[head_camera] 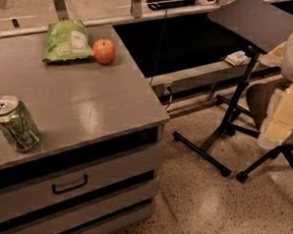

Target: Move apple near green can

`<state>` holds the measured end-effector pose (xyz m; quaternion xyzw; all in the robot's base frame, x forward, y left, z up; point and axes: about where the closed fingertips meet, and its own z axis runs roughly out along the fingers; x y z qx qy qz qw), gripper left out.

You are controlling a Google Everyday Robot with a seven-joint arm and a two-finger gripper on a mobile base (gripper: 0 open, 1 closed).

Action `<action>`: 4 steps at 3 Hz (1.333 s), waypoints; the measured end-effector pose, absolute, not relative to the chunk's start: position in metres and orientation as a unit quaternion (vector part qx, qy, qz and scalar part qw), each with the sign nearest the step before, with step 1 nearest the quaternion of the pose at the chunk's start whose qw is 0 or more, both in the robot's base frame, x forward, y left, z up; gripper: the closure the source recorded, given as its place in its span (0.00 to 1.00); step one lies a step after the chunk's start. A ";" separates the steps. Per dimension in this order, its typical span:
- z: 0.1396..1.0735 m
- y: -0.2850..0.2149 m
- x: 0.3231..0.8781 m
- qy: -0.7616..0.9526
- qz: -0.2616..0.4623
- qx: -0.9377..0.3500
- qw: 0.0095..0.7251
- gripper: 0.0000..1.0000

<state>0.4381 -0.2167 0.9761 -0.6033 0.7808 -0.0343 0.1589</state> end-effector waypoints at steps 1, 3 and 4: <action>0.976 -0.217 0.438 0.781 -0.034 -0.603 0.159 0.00; 0.994 -0.175 0.534 0.705 -0.015 -0.668 0.238 0.00; 0.987 -0.122 0.602 0.654 0.033 -0.703 0.278 0.00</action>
Offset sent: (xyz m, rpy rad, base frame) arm 0.0790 0.0288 0.0193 0.0782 -0.1128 0.2019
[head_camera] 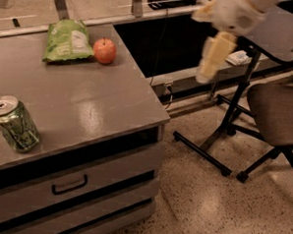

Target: Move apple near green can

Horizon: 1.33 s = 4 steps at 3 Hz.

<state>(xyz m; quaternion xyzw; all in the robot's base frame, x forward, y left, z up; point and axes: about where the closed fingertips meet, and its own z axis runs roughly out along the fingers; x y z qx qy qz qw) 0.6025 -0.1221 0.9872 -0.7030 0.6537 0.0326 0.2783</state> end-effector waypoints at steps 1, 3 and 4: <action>0.974 -0.065 0.663 0.626 0.092 -0.707 0.316 0.00; 0.968 0.011 0.733 0.640 0.206 -0.630 0.390 0.00; 0.967 0.046 0.761 0.652 0.261 -0.562 0.436 0.00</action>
Offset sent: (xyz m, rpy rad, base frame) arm 0.1756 0.1514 -0.0071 0.4987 0.1289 0.0200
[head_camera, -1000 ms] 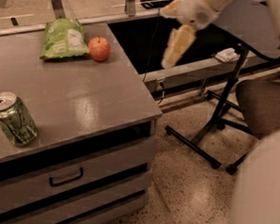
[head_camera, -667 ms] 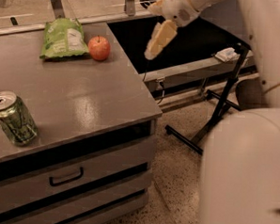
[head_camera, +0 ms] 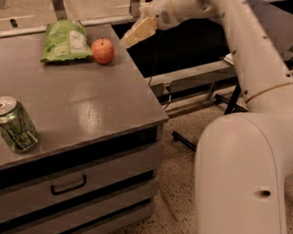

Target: Move apple near green can

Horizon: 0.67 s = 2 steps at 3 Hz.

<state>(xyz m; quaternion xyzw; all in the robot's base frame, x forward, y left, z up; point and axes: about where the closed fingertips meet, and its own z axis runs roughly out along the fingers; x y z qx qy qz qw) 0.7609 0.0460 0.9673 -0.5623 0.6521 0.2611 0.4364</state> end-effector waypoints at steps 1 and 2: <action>0.952 0.078 0.776 0.645 0.263 -0.543 0.469 0.00; 0.949 0.090 0.786 0.645 0.261 -0.529 0.486 0.00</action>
Offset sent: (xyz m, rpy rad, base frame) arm 0.0154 0.0317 -0.0150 0.0589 -0.0366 -0.0333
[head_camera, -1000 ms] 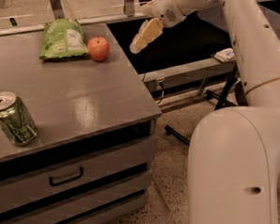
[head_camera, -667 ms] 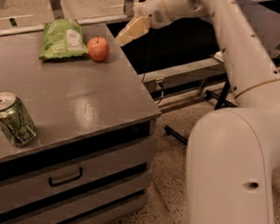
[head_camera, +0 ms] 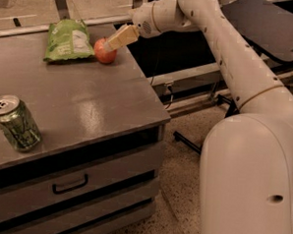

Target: Move apple near green can

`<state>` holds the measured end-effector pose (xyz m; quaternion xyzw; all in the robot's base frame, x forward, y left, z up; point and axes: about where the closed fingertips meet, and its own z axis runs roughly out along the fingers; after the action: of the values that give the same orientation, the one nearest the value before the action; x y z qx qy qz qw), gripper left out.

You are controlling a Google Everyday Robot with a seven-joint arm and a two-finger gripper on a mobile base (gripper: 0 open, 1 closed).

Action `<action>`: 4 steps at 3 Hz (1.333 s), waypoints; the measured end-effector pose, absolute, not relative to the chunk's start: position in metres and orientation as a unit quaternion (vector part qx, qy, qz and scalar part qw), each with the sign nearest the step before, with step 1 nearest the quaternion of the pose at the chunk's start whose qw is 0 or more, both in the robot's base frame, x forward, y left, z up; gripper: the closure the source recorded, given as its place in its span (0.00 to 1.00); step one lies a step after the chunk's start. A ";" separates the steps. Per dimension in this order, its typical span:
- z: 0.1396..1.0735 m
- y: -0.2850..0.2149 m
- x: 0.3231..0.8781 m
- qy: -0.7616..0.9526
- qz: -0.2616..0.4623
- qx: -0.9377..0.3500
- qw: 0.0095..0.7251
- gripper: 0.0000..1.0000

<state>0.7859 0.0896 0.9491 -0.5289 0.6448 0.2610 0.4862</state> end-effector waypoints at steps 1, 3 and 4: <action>0.944 0.097 0.787 0.640 0.268 -0.533 0.485 0.00; 0.911 0.124 0.806 0.626 0.278 -0.521 0.509 0.00; 0.890 0.131 0.812 0.630 0.280 -0.508 0.516 0.00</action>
Offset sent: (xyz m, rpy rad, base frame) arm 0.0306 0.0442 -0.0413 0.0774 -0.0561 0.0153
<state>0.8125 0.1309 0.8900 -0.5079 0.6302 0.2797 0.5164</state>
